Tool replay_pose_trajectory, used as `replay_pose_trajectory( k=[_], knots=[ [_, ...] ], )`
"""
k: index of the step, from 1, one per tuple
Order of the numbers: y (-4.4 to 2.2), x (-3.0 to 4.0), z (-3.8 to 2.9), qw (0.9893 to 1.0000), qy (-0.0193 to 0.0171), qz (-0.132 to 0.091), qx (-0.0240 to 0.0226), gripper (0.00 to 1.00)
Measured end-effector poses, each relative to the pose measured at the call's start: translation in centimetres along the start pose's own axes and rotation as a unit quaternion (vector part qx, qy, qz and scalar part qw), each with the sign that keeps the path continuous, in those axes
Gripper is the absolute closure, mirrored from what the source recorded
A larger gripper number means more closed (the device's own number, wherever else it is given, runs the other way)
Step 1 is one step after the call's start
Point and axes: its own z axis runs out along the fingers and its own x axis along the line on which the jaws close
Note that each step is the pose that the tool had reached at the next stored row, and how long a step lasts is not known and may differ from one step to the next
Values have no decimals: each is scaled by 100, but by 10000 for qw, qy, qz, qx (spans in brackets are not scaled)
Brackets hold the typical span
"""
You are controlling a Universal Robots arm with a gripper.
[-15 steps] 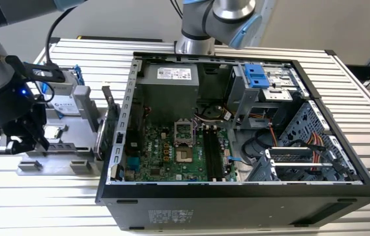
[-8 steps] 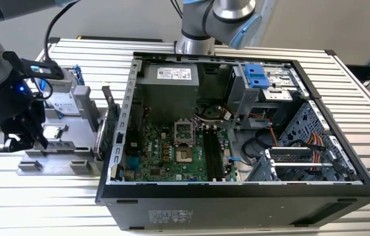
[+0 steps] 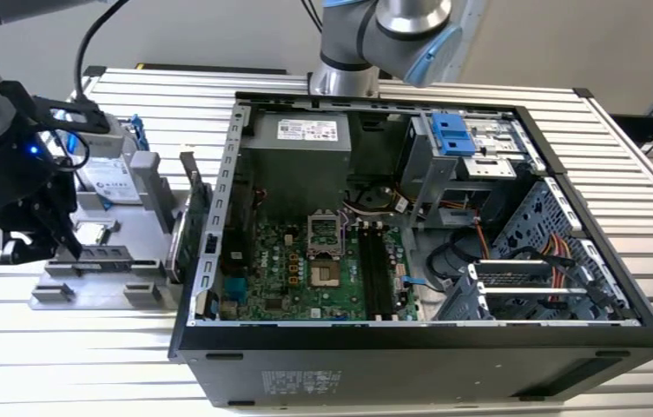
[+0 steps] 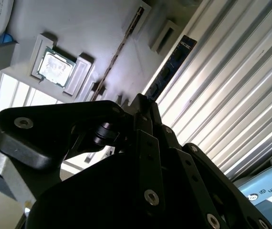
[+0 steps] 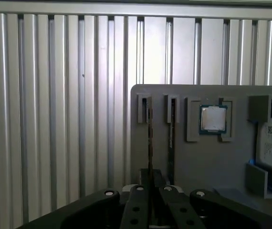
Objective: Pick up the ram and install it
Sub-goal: 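Pick up the ram and move it above insertion slot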
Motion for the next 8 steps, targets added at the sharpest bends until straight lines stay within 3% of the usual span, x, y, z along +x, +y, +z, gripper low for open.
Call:
replay_pose_trajectory(
  k=[8],
  knots=[
    [0, -2, -60, 10000, 0, 0, 0, 100]
  ],
)
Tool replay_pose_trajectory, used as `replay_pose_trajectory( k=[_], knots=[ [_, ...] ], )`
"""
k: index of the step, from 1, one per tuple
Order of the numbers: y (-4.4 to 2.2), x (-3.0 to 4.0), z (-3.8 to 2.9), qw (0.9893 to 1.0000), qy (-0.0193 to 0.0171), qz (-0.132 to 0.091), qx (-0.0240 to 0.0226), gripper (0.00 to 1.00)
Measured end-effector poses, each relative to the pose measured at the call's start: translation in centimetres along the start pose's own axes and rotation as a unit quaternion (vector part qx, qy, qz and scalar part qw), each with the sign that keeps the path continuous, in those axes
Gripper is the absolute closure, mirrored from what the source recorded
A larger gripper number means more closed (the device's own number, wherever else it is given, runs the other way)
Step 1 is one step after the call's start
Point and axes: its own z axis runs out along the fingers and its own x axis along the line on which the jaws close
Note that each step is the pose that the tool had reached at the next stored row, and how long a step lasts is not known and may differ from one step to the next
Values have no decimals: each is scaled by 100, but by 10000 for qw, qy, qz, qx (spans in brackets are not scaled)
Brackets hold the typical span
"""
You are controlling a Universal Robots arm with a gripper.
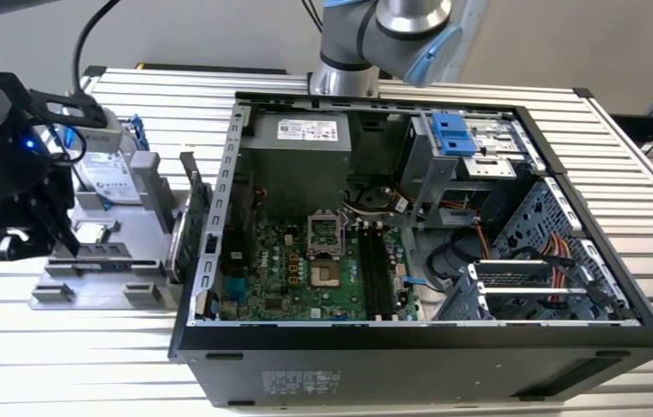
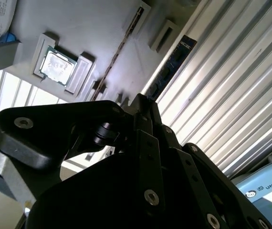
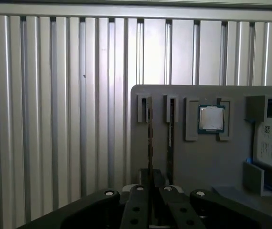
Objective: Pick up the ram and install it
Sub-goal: 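Pick up the ram and move it above insertion slot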
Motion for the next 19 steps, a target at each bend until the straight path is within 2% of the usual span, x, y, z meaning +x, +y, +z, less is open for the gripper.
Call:
replay_pose_trajectory(
  k=[19],
  knots=[
    [1, -6, -226, 10000, 0, 0, 0, 100]
  ],
)
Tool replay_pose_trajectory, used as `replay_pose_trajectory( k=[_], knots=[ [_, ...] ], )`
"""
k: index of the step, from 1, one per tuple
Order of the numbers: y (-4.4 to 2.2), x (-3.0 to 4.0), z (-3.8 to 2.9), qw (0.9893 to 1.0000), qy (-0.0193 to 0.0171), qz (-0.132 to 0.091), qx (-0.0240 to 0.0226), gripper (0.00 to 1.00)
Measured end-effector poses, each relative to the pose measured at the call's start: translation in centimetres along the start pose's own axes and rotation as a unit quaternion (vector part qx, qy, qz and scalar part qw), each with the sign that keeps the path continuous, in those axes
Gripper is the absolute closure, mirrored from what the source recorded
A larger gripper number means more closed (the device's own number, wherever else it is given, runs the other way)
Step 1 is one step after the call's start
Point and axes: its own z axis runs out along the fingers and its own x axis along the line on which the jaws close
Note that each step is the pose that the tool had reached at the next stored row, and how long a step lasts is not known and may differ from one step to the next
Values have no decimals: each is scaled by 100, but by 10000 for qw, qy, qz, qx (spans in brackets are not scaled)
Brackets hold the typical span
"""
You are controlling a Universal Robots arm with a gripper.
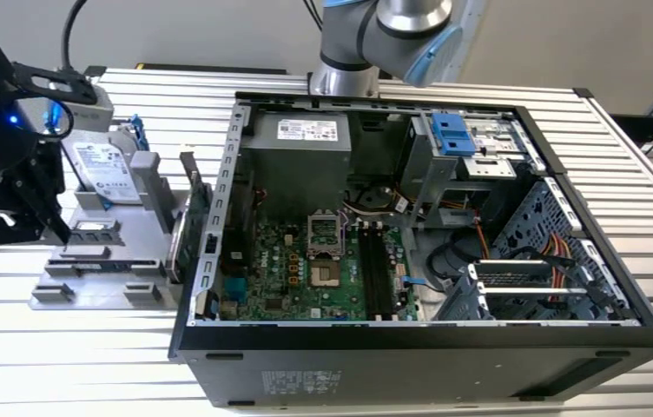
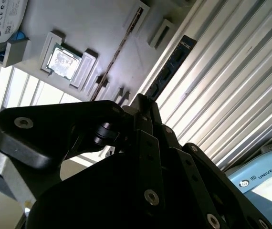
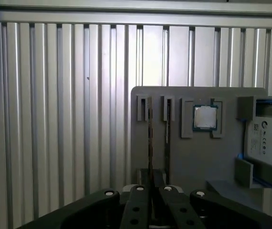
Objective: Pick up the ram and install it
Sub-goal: 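Pick up the ram and move it above insertion slot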
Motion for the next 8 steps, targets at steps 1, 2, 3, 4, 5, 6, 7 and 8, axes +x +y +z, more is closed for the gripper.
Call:
replay_pose_trajectory(
  k=[1, 2, 3, 4, 5, 6, 7, 8],
  knots=[
    [0, -1, -12, 10000, 0, 0, 0, 100],
    [0, -1, -25, 10000, -1, 0, 1, 100],
    [0, -1, -38, 10000, -1, 0, 0, 100],
    [0, -2, -50, 10000, -1, 0, 1, 100],
    [0, -2, -65, 10000, 0, 0, 0, 100],
    [0, -2, -76, 10000, -1, 0, 1, 100],
    [0, -3, -89, 10000, 0, 0, 0, 100],
    [0, -3, -102, 10000, 0, 0, 0, 100]
  ],
)
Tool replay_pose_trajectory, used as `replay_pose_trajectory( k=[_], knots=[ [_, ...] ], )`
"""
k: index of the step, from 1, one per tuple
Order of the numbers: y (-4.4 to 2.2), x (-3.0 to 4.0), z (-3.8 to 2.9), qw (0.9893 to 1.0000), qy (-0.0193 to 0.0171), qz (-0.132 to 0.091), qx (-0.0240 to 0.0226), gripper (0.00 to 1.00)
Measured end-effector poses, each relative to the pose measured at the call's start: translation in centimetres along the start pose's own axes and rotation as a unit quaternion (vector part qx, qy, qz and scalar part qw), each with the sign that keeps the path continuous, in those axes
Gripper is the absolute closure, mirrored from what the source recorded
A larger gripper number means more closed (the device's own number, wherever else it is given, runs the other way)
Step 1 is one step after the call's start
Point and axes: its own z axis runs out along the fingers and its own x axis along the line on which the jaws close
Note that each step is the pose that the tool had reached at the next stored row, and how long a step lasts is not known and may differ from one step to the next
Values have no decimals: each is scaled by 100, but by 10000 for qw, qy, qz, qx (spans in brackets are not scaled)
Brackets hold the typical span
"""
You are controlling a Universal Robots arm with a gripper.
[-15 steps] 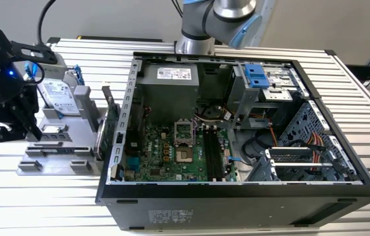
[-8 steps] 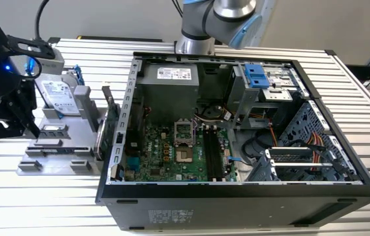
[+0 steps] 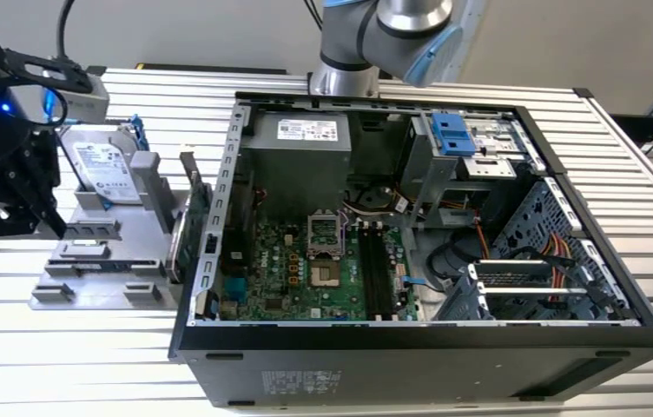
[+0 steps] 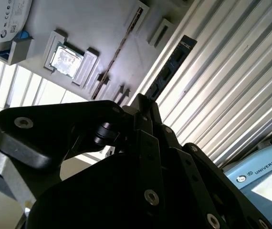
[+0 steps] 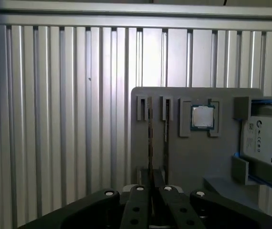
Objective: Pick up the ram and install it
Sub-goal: 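Pick up the ram and move it above insertion slot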
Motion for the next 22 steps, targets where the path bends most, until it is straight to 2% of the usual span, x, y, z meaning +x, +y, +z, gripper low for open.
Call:
replay_pose_trajectory(
  k=[22],
  knots=[
    [1, -7, -242, 10000, -1, 0, 1, 100]
  ],
)
